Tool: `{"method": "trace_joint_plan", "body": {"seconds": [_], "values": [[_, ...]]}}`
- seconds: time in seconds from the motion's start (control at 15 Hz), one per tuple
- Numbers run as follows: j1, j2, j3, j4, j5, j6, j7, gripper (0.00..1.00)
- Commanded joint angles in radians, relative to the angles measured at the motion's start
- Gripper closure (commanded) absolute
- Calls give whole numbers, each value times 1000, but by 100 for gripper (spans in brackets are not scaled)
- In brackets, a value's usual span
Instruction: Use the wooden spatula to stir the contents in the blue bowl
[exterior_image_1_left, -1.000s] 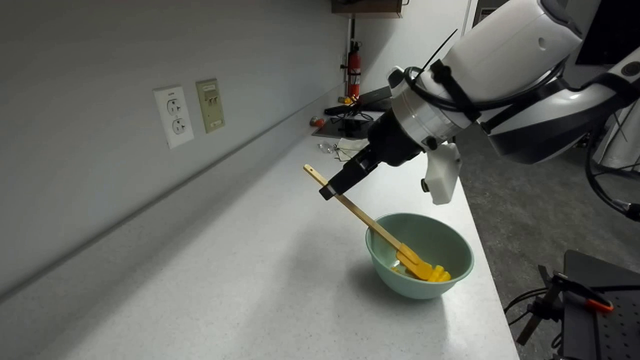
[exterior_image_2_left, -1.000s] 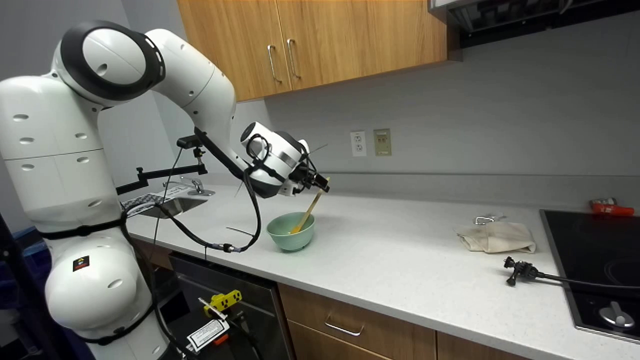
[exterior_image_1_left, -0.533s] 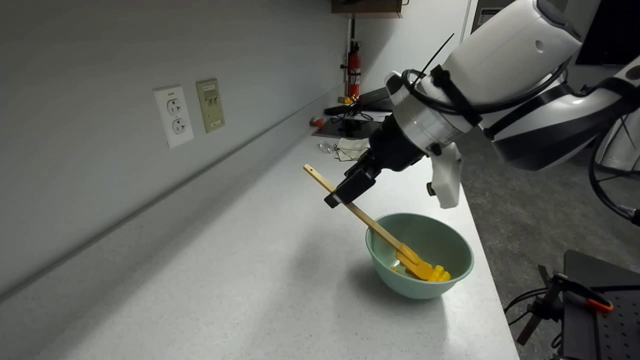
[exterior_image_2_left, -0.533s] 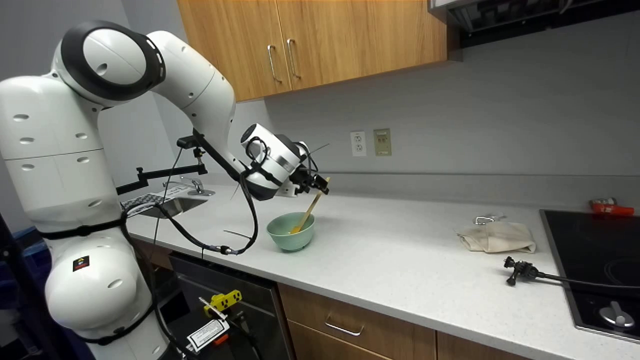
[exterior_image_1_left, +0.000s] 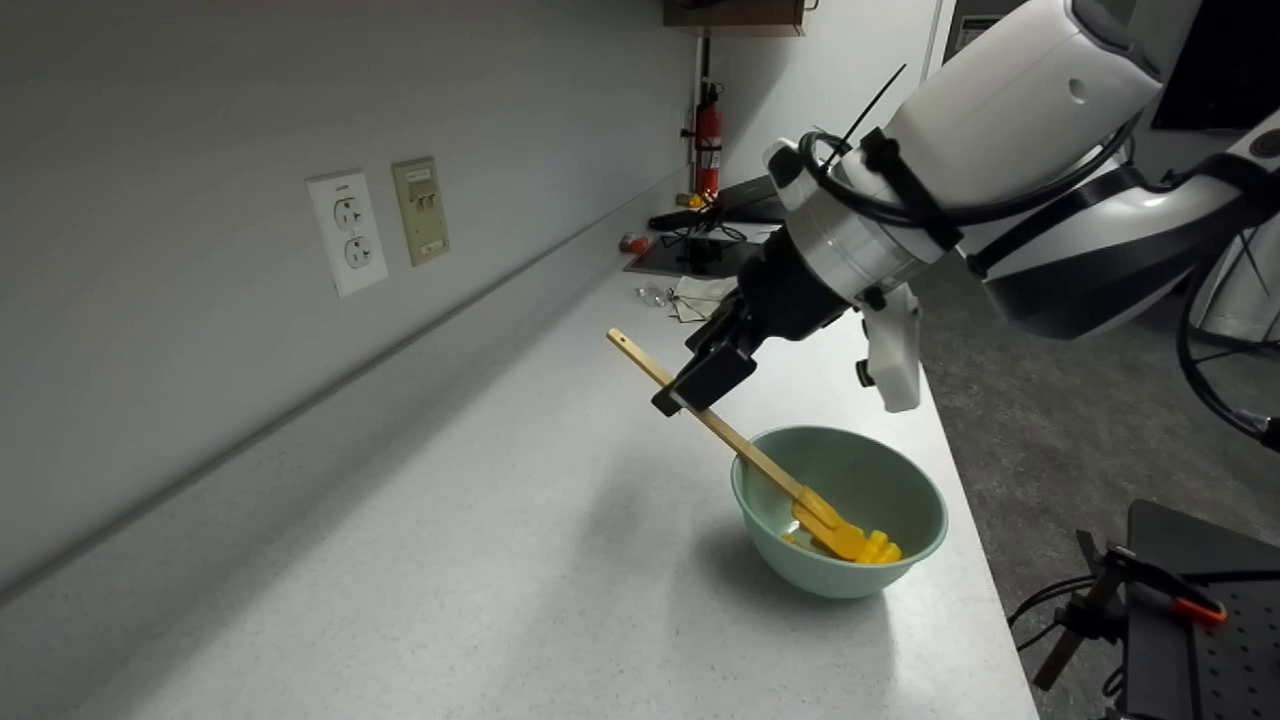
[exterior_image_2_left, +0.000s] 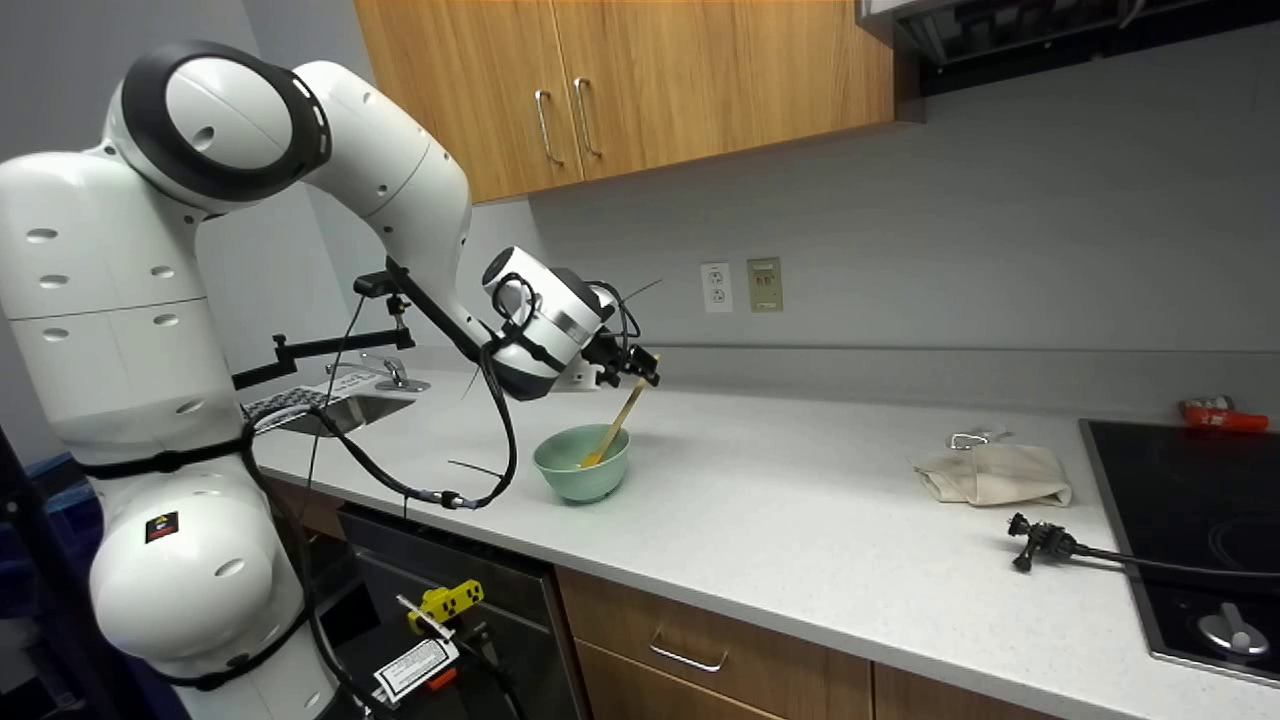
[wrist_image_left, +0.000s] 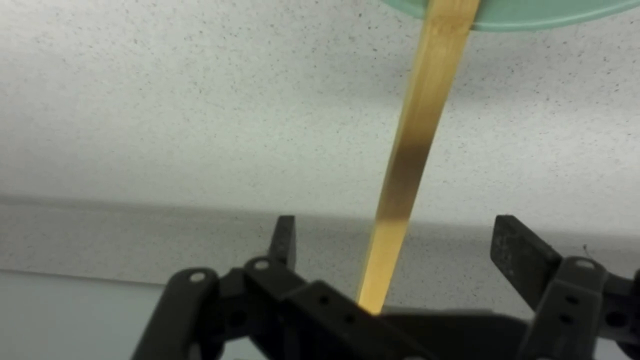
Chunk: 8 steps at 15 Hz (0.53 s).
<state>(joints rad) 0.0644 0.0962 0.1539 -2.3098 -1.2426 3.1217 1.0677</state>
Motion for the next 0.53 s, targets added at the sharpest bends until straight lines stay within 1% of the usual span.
{"method": "trace_joint_plan", "body": {"seconds": [0.0,0.13,0.2,0.47], "values": [[0,0,0,0,0,0,0,0],[-1,1,3,-8,14,-8,-18,0],[1,-2,-1,1,-10,-13,-11,0],[0,-1,-5,7,-37,-15,-23,0]]}}
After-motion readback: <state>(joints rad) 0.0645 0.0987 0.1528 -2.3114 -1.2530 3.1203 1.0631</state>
